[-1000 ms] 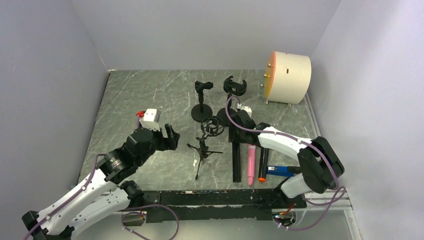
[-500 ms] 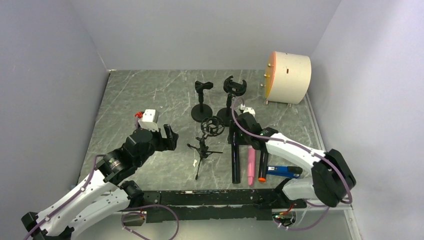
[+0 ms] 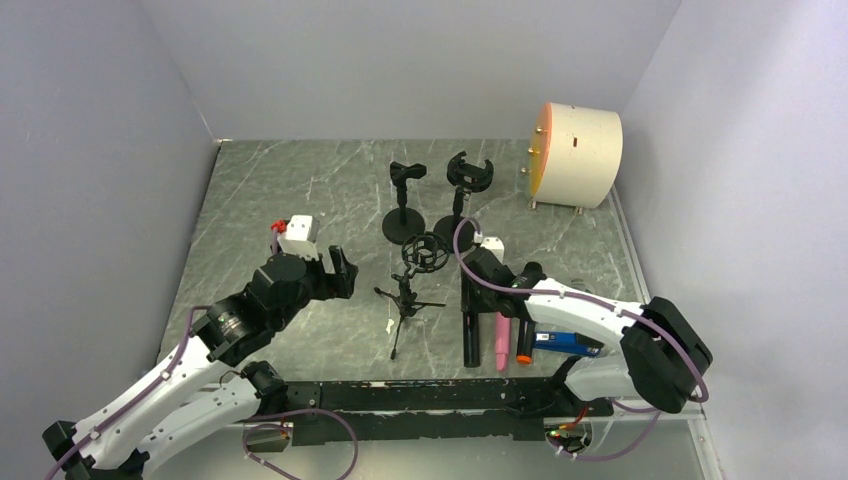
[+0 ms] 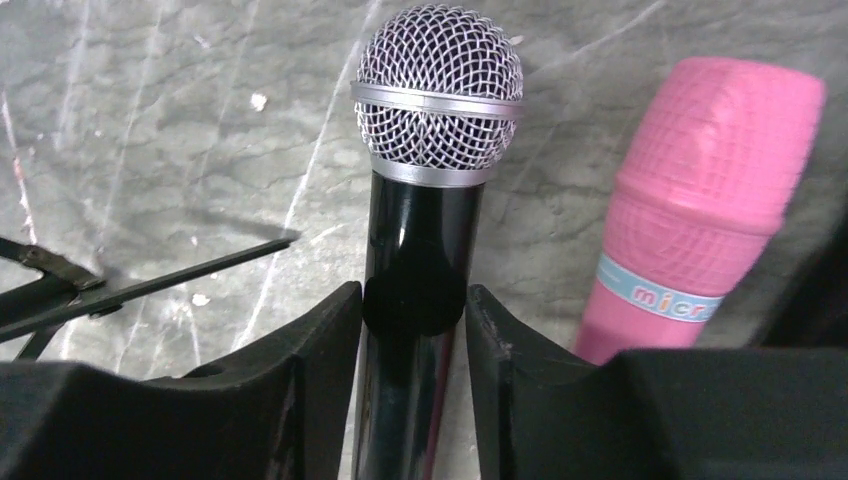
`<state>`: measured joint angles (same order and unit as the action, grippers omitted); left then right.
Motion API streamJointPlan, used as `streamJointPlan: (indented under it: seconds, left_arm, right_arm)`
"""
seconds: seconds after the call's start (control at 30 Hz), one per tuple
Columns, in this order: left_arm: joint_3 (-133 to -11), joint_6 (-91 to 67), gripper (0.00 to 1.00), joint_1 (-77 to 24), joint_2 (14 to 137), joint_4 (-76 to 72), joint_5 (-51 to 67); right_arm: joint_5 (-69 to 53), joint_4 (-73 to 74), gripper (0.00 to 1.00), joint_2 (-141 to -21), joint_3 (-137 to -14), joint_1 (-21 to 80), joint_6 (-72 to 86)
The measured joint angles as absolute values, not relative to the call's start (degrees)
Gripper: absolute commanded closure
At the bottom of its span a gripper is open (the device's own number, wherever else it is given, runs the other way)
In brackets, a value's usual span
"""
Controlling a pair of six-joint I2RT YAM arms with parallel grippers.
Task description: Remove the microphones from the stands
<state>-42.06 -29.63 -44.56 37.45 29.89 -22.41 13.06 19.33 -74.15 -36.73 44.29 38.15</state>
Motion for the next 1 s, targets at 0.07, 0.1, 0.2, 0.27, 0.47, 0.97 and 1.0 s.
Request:
streamJointPlan:
  seconds: [0.07, 0.1, 0.2, 0.27, 0.47, 0.97, 1.0]
  left_arm:
    - [-42.3, -29.6, 0.09, -44.6, 37.7, 29.9, -22.4]
    - [-42.3, -29.6, 0.09, -44.6, 37.8, 30.0, -22.4]
    - [-42.3, -29.6, 0.09, -44.6, 37.9, 30.3, -22.4]
    - [-42.3, -29.6, 0.1, -44.6, 38.0, 30.4, -22.5]
    - [-42.4, -29.6, 0.09, -44.6, 38.9, 30.4, -22.8]
    - [-42.5, -29.7, 0.09, -44.6, 40.3, 30.9, -23.0]
    - [-42.5, -29.7, 0.09, -44.6, 40.3, 30.9, -23.0]
  right_arm:
    - [14.9, 19.8, 0.62, -74.2, -36.7, 44.3, 38.7]
    - [15.5, 19.8, 0.64, -74.2, -36.7, 44.4, 38.8]
    - [17.0, 19.8, 0.66, -74.2, -36.7, 44.4, 39.2]
    - [17.8, 19.8, 0.66, -74.3, -36.7, 44.4, 39.4]
    - [18.9, 18.7, 0.52, -72.4, -34.9, 44.7, 40.3]
    - [16.3, 20.9, 0.4, -62.6, -40.4, 44.7, 39.9]
    - [15.4, 20.5, 0.41, -62.7, -41.3, 44.7, 39.7]
